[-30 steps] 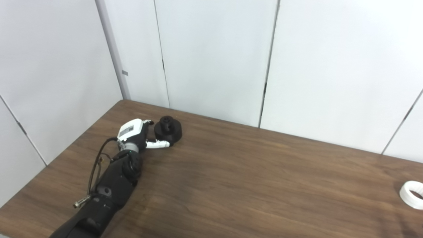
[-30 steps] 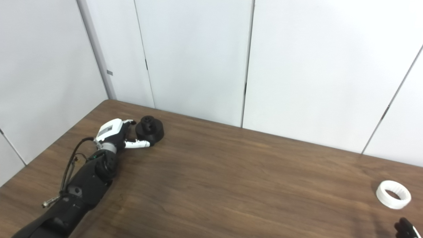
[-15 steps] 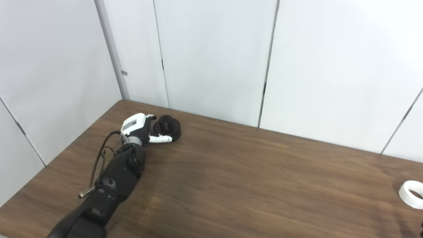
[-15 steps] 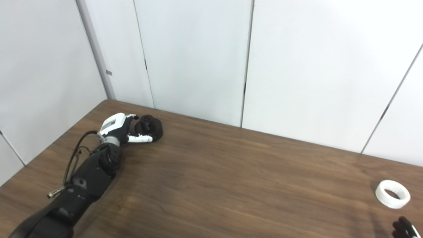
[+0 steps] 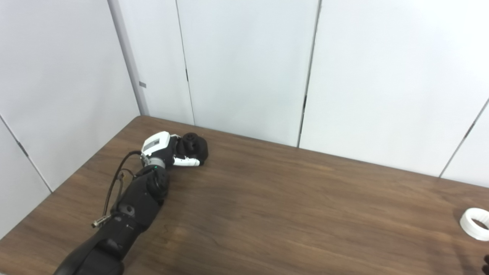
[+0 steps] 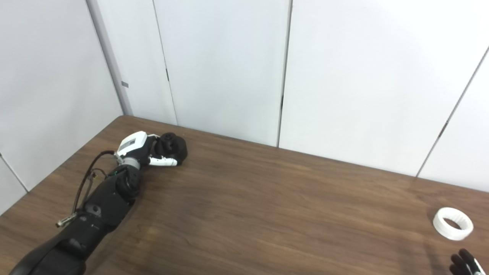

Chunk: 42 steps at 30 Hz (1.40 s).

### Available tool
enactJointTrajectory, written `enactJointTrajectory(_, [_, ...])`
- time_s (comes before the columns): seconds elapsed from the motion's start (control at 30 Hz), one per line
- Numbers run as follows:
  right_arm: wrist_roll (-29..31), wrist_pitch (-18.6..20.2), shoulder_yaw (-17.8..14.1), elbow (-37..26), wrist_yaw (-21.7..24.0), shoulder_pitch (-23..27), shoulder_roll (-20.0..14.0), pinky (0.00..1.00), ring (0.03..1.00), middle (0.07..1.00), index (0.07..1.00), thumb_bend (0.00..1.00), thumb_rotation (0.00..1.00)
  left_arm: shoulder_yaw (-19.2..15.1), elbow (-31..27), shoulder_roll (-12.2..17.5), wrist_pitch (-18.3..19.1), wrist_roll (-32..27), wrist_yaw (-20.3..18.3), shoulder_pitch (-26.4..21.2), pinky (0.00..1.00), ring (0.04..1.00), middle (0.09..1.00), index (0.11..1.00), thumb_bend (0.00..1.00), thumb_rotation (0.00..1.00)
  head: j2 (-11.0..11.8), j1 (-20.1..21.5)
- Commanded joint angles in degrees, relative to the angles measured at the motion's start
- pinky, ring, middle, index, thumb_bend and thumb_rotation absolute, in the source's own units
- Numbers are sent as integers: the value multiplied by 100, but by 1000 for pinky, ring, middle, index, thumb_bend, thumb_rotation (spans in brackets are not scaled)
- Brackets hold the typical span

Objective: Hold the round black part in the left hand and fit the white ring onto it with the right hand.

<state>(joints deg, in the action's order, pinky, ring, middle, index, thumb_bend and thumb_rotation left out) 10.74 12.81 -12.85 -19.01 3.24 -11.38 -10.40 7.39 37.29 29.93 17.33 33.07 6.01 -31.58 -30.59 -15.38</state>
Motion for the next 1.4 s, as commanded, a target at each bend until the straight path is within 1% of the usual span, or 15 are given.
enactJointTrajectory(0.0, [-16, -145, -7, -213, -23, 71, -18, 937, 956, 935, 936, 701, 976, 8, -151, 149, -48, -5, 38, -372, 993, 956, 917, 813, 1000, 497, -8, 0])
enactJointTrajectory(0.17, [-33, -183, -3, -214, -12, 65, -18, 940, 954, 932, 938, 717, 969, 67, -185, 150, -65, 4, -18, -374, 996, 957, 915, 804, 1000, 512, -16, 15])
enactJointTrajectory(0.37, [-49, -196, 2, -216, 0, 49, -19, 958, 954, 928, 940, 702, 978, 44, -224, 120, -164, -67, 43, -342, 997, 949, 903, 783, 1000, 507, -32, 19])
enactJointTrajectory(0.53, [-38, -163, 11, -257, 14, 41, -23, 967, 953, 926, 941, 726, 964, 77, -248, 123, -149, -103, 37, -345, 1000, 954, 903, 787, 1000, 499, -52, 25])
enactJointTrajectory(0.67, [-18, -209, 16, -236, 58, 35, -55, 980, 958, 932, 943, 736, 949, 55, -244, 109, -161, -149, 61, -350, 1000, 951, 901, 786, 1000, 480, -70, 30])
enactJointTrajectory(0.73, [-20, -261, 19, -226, 83, 31, -70, 970, 955, 932, 945, 729, 943, 58, -229, 100, -147, -146, 79, -361, 1000, 948, 901, 787, 1000, 485, -76, 17])
enactJointTrajectory(0.9, [36, -194, -5, -234, 114, 31, -72, 984, 956, 935, 944, 748, 929, 48, -149, 74, -186, -157, 195, -393, 994, 942, 899, 814, 1000, 491, -79, 17])
enactJointTrajectory(1.07, [17, -192, -3, -268, 107, 23, -69, 987, 954, 934, 945, 738, 943, 82, -109, 60, -117, -138, 201, -441, 994, 949, 911, 839, 1000, 517, -102, 16])
enactJointTrajectory(1.17, [17, -130, -4, -317, 91, 14, -62, 977, 949, 928, 942, 733, 948, 65, -107, 50, -168, -171, 225, -443, 997, 951, 916, 845, 1000, 517, -108, 17])
enactJointTrajectory(1.3, [4, -167, 2, -298, 105, 18, -75, 974, 956, 930, 941, 709, 966, 73, -66, 41, -229, -179, 268, -462, 1000, 953, 917, 841, 1000, 520, -122, 21])
enactJointTrajectory(1.37, [-5, -131, 10, -319, 106, 14, -83, 994, 964, 934, 945, 714, 972, 73, -80, 34, -229, -180, 265, -460, 1000, 953, 916, 834, 1000, 517, -130, 28])
